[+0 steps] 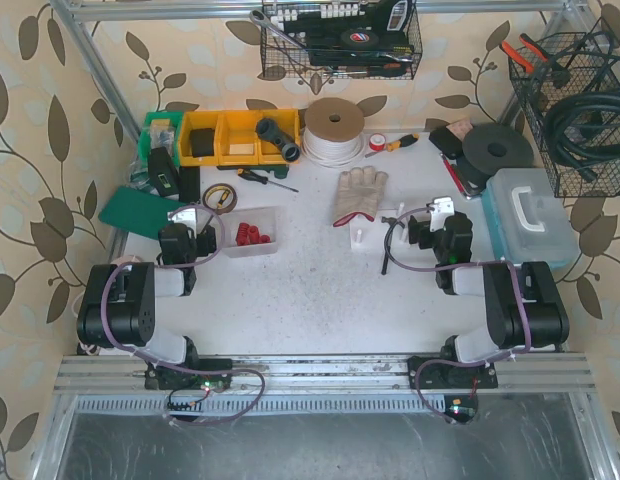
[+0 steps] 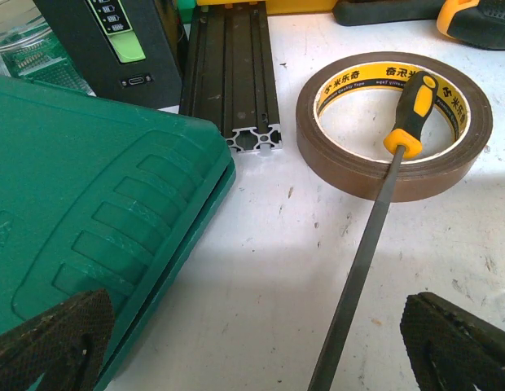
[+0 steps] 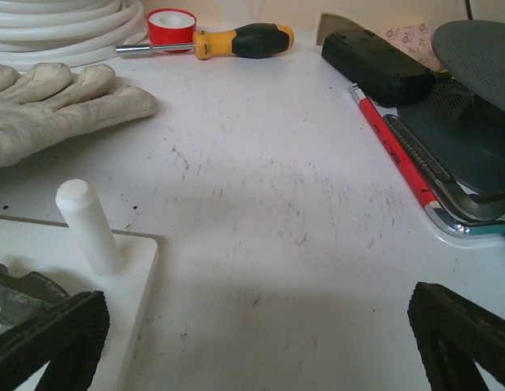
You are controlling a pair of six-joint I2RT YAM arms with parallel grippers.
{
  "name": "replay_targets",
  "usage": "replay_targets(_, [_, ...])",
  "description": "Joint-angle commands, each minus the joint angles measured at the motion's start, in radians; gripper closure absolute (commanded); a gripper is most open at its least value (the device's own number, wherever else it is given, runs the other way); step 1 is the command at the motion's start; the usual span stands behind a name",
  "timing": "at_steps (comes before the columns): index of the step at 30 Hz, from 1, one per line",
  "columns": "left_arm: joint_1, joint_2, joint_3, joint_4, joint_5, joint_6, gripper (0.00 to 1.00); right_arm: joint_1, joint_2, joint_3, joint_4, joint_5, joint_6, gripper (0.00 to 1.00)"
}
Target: Install the large spring
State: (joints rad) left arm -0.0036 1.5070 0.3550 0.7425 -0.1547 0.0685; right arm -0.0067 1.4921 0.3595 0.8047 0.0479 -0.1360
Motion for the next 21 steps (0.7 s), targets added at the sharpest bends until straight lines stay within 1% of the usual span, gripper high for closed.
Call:
replay_targets(1, [-0.001,-0.015,0.018,0.022,-0.009,-0.017,0.02,0.000,0.008,0.021,0.009,-0.014,0.001,0.00])
replay_targets(16, [0.000,-0.024,0.013,0.029,-0.011,-0.015,0.02,-0.001,-0.002,0.024,0.014,-0.015,0.002,0.00])
replay_targets(17, [0.000,-0.044,0.020,-0.002,-0.009,-0.015,0.02,0.000,-0.029,0.040,-0.039,-0.030,-0.003,0.00])
replay_targets(18, [0.000,-0.077,0.035,-0.064,-0.007,-0.017,0.02,0.003,-0.076,0.070,-0.131,-0.048,-0.015,0.00])
replay_targets(20, [-0.001,-0.178,0.090,-0.233,-0.015,-0.029,0.02,0.009,-0.167,0.129,-0.297,-0.051,-0.021,0.00])
replay_targets(21, [-0.001,-0.214,0.112,-0.295,-0.012,-0.034,0.02,0.009,-0.210,0.146,-0.338,-0.050,-0.006,0.00])
